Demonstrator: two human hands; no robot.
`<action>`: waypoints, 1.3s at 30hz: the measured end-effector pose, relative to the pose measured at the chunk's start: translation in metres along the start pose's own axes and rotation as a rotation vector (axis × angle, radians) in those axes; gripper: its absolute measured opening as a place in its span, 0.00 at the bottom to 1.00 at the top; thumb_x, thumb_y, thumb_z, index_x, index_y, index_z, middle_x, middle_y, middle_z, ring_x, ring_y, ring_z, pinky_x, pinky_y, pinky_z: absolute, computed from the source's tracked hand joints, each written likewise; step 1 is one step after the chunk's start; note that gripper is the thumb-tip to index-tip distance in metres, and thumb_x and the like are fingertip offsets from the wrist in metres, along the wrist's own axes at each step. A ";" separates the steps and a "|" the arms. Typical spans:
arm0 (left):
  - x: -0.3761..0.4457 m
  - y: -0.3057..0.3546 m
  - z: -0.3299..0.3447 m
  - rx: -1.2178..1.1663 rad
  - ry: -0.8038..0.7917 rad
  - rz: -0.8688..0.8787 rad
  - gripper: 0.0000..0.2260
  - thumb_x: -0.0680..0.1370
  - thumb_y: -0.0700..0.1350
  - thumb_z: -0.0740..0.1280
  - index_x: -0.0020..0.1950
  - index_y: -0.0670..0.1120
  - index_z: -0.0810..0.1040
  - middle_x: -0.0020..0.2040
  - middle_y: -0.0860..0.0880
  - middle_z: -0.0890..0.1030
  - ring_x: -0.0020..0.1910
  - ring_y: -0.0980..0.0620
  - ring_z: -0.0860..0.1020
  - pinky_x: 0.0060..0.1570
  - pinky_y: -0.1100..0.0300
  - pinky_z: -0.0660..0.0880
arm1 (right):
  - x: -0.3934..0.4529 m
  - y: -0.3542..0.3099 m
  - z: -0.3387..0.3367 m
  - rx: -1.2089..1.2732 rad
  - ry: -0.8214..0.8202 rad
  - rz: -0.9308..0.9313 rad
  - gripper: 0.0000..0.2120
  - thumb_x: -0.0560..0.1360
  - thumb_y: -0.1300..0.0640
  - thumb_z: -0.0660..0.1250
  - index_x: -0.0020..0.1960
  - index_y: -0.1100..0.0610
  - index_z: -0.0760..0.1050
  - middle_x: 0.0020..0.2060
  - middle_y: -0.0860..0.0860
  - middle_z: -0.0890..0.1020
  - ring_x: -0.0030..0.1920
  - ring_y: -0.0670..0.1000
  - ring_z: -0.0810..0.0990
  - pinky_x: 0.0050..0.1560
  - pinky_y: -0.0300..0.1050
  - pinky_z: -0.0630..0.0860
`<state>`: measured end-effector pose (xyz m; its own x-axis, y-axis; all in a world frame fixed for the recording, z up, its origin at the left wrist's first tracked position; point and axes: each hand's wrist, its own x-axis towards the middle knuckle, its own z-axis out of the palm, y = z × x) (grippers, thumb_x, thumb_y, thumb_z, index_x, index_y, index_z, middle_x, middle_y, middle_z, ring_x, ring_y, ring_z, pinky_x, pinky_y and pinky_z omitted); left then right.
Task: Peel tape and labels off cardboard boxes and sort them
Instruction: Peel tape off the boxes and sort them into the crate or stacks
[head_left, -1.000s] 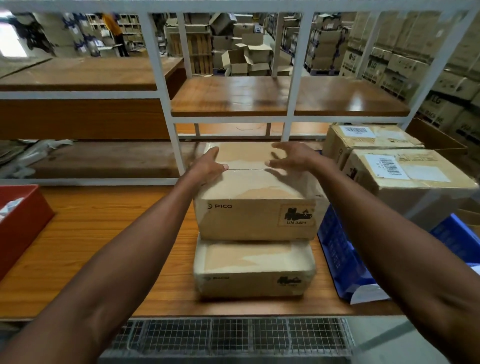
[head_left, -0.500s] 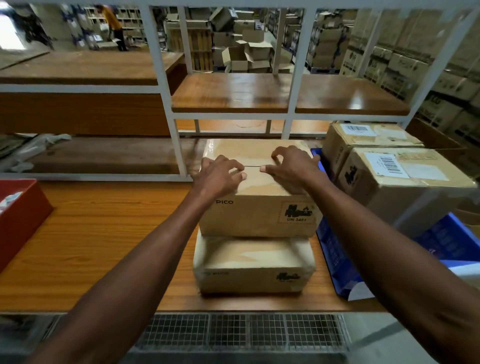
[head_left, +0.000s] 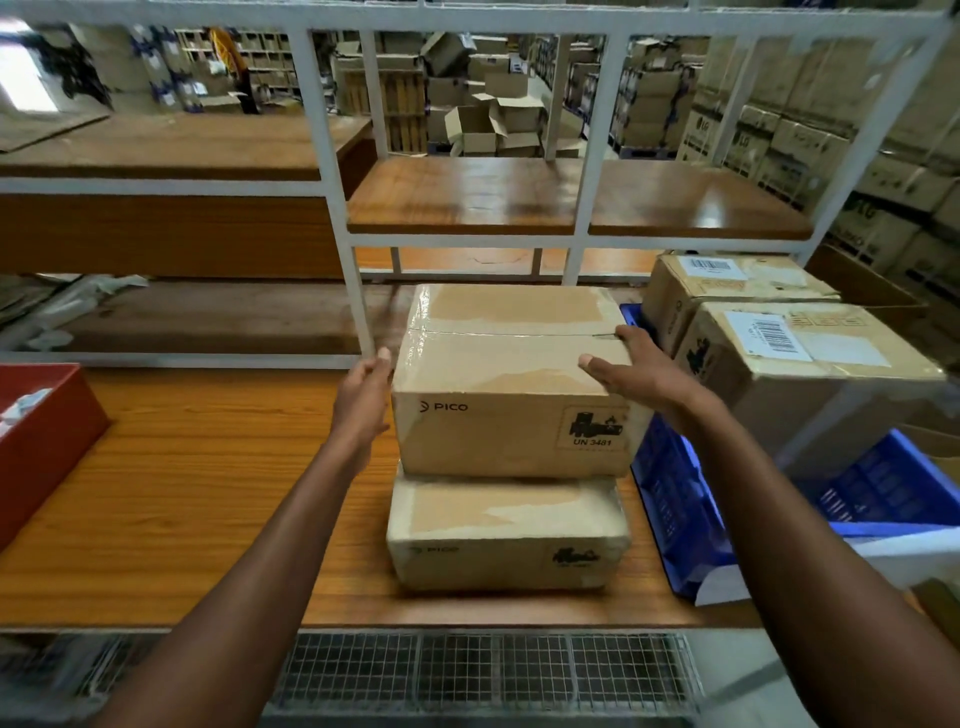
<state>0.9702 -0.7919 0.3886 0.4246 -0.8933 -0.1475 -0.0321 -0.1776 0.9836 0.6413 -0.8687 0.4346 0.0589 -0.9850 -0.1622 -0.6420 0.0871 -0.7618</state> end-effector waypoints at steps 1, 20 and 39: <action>-0.005 -0.003 0.002 -0.019 -0.047 -0.056 0.23 0.82 0.68 0.57 0.69 0.57 0.77 0.62 0.50 0.83 0.59 0.48 0.80 0.59 0.40 0.78 | -0.001 0.002 0.001 0.060 0.000 -0.006 0.43 0.76 0.38 0.72 0.83 0.47 0.55 0.80 0.53 0.63 0.75 0.58 0.69 0.66 0.53 0.69; -0.016 0.170 0.016 0.362 -0.208 0.646 0.18 0.85 0.48 0.56 0.71 0.54 0.79 0.71 0.51 0.75 0.56 0.60 0.73 0.56 0.54 0.72 | -0.012 0.017 0.026 0.850 -0.252 0.071 0.15 0.77 0.44 0.67 0.52 0.54 0.84 0.53 0.59 0.85 0.51 0.58 0.83 0.57 0.60 0.77; 0.005 0.193 0.062 0.797 -0.178 0.712 0.11 0.79 0.38 0.67 0.57 0.49 0.86 0.60 0.50 0.81 0.57 0.52 0.77 0.58 0.51 0.78 | -0.009 -0.035 -0.032 0.572 0.205 -0.292 0.08 0.82 0.55 0.67 0.59 0.52 0.82 0.54 0.49 0.87 0.55 0.51 0.86 0.59 0.52 0.81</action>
<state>0.9103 -0.8564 0.5714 -0.0599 -0.9332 0.3545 -0.8256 0.2459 0.5078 0.6385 -0.8678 0.4831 -0.0141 -0.9836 0.1799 -0.1125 -0.1772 -0.9777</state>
